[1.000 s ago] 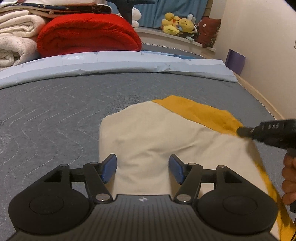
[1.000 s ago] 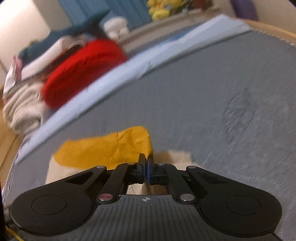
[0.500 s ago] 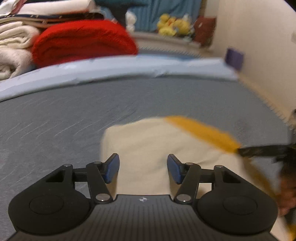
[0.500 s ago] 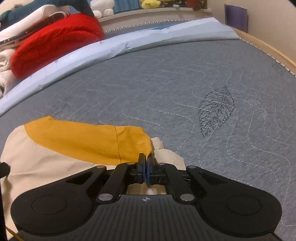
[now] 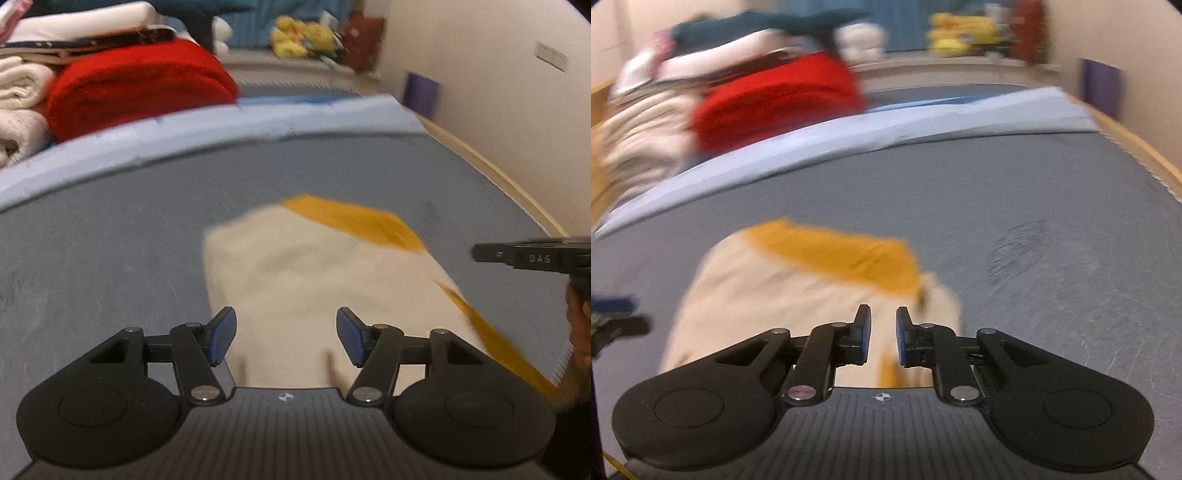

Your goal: Fold large clothes

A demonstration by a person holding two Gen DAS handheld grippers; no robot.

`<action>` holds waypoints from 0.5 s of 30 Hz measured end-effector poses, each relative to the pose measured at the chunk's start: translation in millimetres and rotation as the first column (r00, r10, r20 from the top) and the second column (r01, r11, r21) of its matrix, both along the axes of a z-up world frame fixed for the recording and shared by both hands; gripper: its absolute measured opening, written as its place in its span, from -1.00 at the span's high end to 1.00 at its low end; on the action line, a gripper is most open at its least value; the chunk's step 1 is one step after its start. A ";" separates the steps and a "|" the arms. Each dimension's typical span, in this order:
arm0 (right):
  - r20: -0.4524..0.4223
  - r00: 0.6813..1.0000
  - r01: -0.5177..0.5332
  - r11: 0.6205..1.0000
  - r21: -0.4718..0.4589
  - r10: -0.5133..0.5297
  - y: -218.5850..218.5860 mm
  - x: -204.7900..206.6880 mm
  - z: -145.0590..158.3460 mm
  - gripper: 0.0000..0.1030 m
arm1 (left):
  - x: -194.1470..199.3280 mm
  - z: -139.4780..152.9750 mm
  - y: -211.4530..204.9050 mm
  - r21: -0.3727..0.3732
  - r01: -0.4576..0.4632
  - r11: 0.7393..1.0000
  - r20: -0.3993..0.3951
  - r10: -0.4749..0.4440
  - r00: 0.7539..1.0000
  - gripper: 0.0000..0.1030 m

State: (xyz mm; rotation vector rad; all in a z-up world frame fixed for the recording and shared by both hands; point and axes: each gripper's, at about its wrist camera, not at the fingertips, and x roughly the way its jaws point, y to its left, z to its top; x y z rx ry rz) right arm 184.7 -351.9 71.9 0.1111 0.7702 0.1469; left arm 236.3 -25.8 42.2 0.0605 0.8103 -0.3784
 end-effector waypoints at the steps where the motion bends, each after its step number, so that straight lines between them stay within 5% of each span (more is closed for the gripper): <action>1: -0.022 0.999 -0.044 0.999 -0.013 0.044 2.2 -14.0 1.5 0.64 | -14.3 3.0 -2.2 -0.002 0.033 0.999 -0.015 -0.033 0.999 -0.28; 4: -0.140 0.988 -0.070 0.995 -0.067 0.060 4.0 -41.4 -16.0 0.53 | -57.8 -6.1 -15.9 0.011 0.113 0.994 -0.045 -0.112 0.993 -0.29; 6: -0.252 0.968 -0.033 0.995 -0.094 0.008 -2.6 -54.1 -47.9 0.52 | -73.5 -42.6 -23.9 0.045 0.163 0.986 -0.133 -0.156 0.979 -0.31; 8: -0.321 0.947 -0.031 0.995 -0.098 -0.002 -8.8 -65.3 -73.3 0.52 | -80.7 -79.9 -30.4 0.164 0.192 0.968 -0.238 -0.150 0.960 -0.64; 12: -0.248 0.968 0.002 0.995 -0.095 -0.026 -17.1 -73.8 -62.7 0.44 | -67.9 -63.3 -2.5 -0.026 0.045 0.999 -0.225 -0.049 0.973 -0.63; 15: -0.182 0.980 0.074 0.996 -0.041 -0.080 -30.3 -74.8 -50.0 0.27 | -51.2 -62.3 24.1 -0.116 -0.124 0.986 -0.246 0.092 0.965 -0.65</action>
